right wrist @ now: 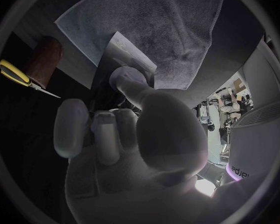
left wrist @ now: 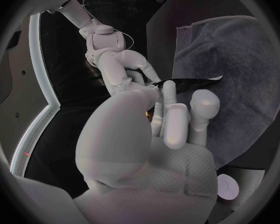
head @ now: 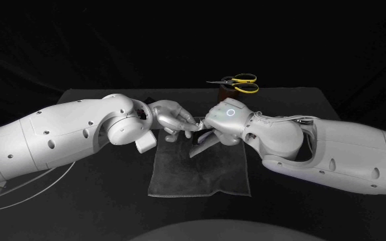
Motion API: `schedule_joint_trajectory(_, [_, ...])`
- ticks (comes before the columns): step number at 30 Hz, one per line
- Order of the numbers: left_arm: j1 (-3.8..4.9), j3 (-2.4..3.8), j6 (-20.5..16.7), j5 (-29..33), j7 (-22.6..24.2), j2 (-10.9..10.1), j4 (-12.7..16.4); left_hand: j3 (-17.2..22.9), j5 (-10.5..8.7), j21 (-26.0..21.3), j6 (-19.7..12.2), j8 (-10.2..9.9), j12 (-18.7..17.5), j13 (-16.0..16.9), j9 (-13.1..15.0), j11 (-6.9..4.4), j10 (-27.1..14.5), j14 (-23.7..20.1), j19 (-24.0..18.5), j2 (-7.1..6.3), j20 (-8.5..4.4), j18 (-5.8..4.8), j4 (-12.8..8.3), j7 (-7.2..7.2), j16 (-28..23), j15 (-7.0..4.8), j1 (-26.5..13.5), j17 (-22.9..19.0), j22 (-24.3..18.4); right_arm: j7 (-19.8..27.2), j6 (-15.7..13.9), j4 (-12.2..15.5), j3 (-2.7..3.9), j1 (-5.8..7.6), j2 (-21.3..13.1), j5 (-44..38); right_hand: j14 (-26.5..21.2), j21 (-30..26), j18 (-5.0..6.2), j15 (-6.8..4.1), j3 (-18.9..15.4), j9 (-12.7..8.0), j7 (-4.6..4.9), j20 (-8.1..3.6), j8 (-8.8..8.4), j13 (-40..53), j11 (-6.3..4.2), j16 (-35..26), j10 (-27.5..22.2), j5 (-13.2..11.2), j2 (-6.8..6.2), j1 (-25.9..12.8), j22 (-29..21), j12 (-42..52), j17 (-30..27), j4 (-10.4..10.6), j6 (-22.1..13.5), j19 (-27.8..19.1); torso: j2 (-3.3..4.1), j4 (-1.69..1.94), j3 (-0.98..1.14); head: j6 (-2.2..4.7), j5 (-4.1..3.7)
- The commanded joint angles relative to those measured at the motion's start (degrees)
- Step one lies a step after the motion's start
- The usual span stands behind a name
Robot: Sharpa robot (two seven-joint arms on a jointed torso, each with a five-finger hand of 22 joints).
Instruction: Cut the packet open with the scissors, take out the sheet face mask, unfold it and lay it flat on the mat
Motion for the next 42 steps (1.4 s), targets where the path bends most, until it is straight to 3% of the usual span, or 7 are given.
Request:
schedule_joint_trajectory(1, [0.00,0.03,1.00,0.59,0.52,0.25,0.12,2.04,0.25,0.53,0.30,0.94,-0.41,-0.09,2.02,-0.41,1.08,0.36,0.25,-0.39,0.05,-0.57,-1.54,-0.17,0.38,-0.07,-0.58,0.28,0.30,-0.18,-0.55,0.07,-0.01,-0.12,-0.08,-0.58,5.96,0.33,-0.44,-0.32,0.44,0.10,-0.06,-0.12,0.40,11.90,-0.35,0.07,4.91,0.15,-0.50,-0.27,8.62,-0.14,14.23,0.05,0.46,0.40,0.01,0.01,-0.02,-0.05,-0.02])
schedule_joint_trajectory(6, [-0.01,0.02,0.78,0.01,0.66,0.44,0.15,4.14,0.26,1.31,0.73,1.71,-0.82,-0.10,2.71,-0.59,1.94,0.80,0.73,-0.86,-0.06,-0.74,-2.63,-0.35,0.72,-0.25,-1.60,1.25,1.28,-0.93,-5.51,0.11,-0.02,-0.16,-0.43,0.67,5.70,-0.89,-0.16,-0.33,0.17,-0.03,0.04,-0.08,-0.01,10.29,-0.28,-0.67,4.37,0.11,-1.81,-1.83,8.15,-3.01,13.33,1.04,-0.76,-0.21,0.02,-0.02,-0.06,-0.07,-0.02])
schedule_joint_trajectory(10, [-0.03,0.02,0.35,-0.34,0.79,0.57,0.19,5.65,0.26,1.83,0.83,2.08,-0.96,0.00,3.18,-0.65,2.40,1.02,1.06,-1.20,-0.12,-0.85,-3.25,-0.39,0.87,-0.30,-2.42,1.68,1.92,-1.21,-12.48,0.31,-0.02,-0.22,-1.08,2.33,4.91,-6.10,0.90,0.73,-1.33,-1.46,1.79,0.30,-2.59,6.62,1.12,-2.95,2.83,0.10,-4.73,-5.01,5.97,-9.62,10.72,4.77,-4.30,-2.92,0.02,0.03,-0.08,-0.06,-0.13])
schedule_joint_trajectory(13, [-0.04,0.01,-0.03,-0.55,0.91,0.66,0.22,6.83,0.26,2.18,0.88,2.34,-1.02,0.12,3.58,-0.67,2.66,1.20,1.24,-1.57,-0.16,-0.92,-3.75,-0.40,0.99,-0.33,-3.12,2.05,2.34,-0.65,-18.10,0.62,-0.03,-0.32,-1.80,4.85,3.73,-11.36,1.92,1.38,-1.66,-2.50,2.62,0.82,-4.14,3.38,1.85,-6.01,1.30,0.10,-6.67,-4.75,3.72,-15.45,7.48,7.38,-6.00,-5.58,-0.03,0.04,-0.10,-0.03,-0.12])
schedule_joint_trajectory(20, [-0.08,0.01,-0.33,-1.35,0.83,0.74,0.40,8.33,0.28,2.82,1.12,2.70,-0.92,0.36,4.12,-0.76,3.18,1.67,1.67,-2.13,-0.21,-1.06,-4.56,-0.46,1.34,-0.41,-3.89,3.13,3.14,1.92,-25.36,1.56,-0.03,-0.59,-3.65,12.60,3.31,-13.56,2.24,1.74,-3.01,-3.20,3.20,1.27,-4.96,2.36,2.34,-7.07,0.85,0.13,-8.15,-4.40,2.70,-17.16,6.54,10.90,-6.48,-6.32,-0.01,0.05,-0.09,-0.03,-0.08])
schedule_joint_trajectory(35, [-0.11,0.00,-1.14,-2.78,0.10,0.72,0.67,9.73,0.29,3.42,1.29,2.93,-0.88,0.58,4.59,-0.79,3.53,1.95,2.09,-2.64,-0.26,-1.19,-5.27,-0.46,1.53,-0.46,-4.68,3.69,3.88,7.38,-26.50,6.00,0.00,-1.28,-10.70,35.82,4.20,-11.08,1.69,1.47,-5.78,-3.84,3.05,1.30,-5.34,4.69,2.16,-4.97,1.92,0.58,-9.19,-1.96,3.83,-13.04,8.80,13.69,-6.07,-4.30,-0.06,-0.10,0.06,-0.24,0.12])
schedule_joint_trajectory(42, [-0.14,-0.05,-1.52,-2.90,-0.14,0.89,0.84,10.05,0.30,3.71,1.36,2.99,-0.85,0.65,4.72,-0.80,3.64,2.08,2.33,-2.79,-0.28,-1.28,-5.46,-0.45,1.61,-0.47,-4.91,3.94,4.28,9.22,-30.89,7.81,0.23,-1.34,-12.20,49.22,5.32,-6.01,0.70,1.06,-7.33,-4.55,2.81,1.21,-5.65,8.44,1.90,-2.01,3.55,5.01,-7.53,-1.67,6.26,-6.55,11.95,17.45,-5.52,-1.29,-0.04,-0.03,0.04,-0.03,-0.02])
